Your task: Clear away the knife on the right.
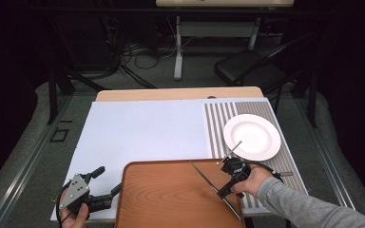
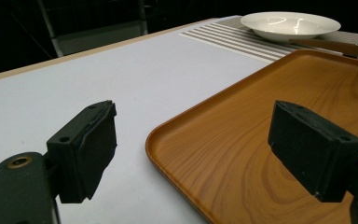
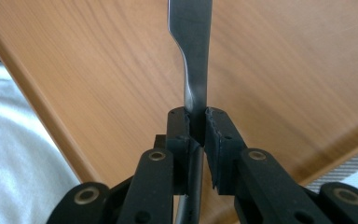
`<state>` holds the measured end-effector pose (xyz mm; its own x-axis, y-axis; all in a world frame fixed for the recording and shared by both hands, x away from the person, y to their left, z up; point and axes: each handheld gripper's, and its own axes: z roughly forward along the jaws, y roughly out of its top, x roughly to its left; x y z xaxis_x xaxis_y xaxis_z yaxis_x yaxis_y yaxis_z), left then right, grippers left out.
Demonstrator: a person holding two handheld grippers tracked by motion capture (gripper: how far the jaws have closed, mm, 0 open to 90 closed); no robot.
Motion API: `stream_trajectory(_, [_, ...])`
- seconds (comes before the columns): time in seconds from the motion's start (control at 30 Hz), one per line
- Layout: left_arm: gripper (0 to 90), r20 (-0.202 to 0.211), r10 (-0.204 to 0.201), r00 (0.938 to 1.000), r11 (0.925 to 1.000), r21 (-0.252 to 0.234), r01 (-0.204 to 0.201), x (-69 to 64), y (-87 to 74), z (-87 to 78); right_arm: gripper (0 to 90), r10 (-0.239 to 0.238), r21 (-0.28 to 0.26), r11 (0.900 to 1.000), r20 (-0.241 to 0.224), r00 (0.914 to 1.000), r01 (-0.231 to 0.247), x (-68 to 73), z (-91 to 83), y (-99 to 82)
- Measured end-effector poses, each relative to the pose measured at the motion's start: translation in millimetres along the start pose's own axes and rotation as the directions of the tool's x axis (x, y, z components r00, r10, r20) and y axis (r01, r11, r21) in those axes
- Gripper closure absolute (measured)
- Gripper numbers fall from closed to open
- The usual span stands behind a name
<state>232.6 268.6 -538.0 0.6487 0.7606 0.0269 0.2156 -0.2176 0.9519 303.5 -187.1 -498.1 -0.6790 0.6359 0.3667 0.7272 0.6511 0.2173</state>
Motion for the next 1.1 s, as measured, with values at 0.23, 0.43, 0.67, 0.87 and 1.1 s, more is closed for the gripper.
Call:
stream_trajectory(0.23, [15.7,0.0,0.001,1.0,1.0,0.0,-0.001,-0.2,0.1,0.0,80.5,0.007,0.028,0.9996,-0.018,0.9998,-0.007,2.5,10.6,-4.5])
stream_trajectory(0.43, [15.7,0.003,0.001,1.0,1.0,0.001,-0.001,-0.1,0.1,0.5,80.5,0.013,0.045,0.9989,-0.037,0.9992,-0.012,2.9,17.6,-7.4])
stream_trajectory(0.67, [15.7,0.003,0.004,1.0,1.0,0.002,-0.004,-0.1,0.2,0.5,80.5,0.022,0.098,0.9951,-0.041,0.9989,-0.018,0.2,23.8,-9.8])
stream_trajectory(0.87, [15.7,0.002,0.0,1.0,1.0,0.002,0.0,-0.2,0.0,1.0,80.3,0.036,0.083,0.996,-0.05,0.9981,-0.032,-2.1,29.0,-11.1])
stream_trajectory(1.1, [15.7,0.003,0.004,1.0,1.0,0.003,-0.004,0.2,0.0,0.5,80.1,0.035,0.095,0.995,-0.042,0.9985,-0.031,-4.0,29.9,-9.8])
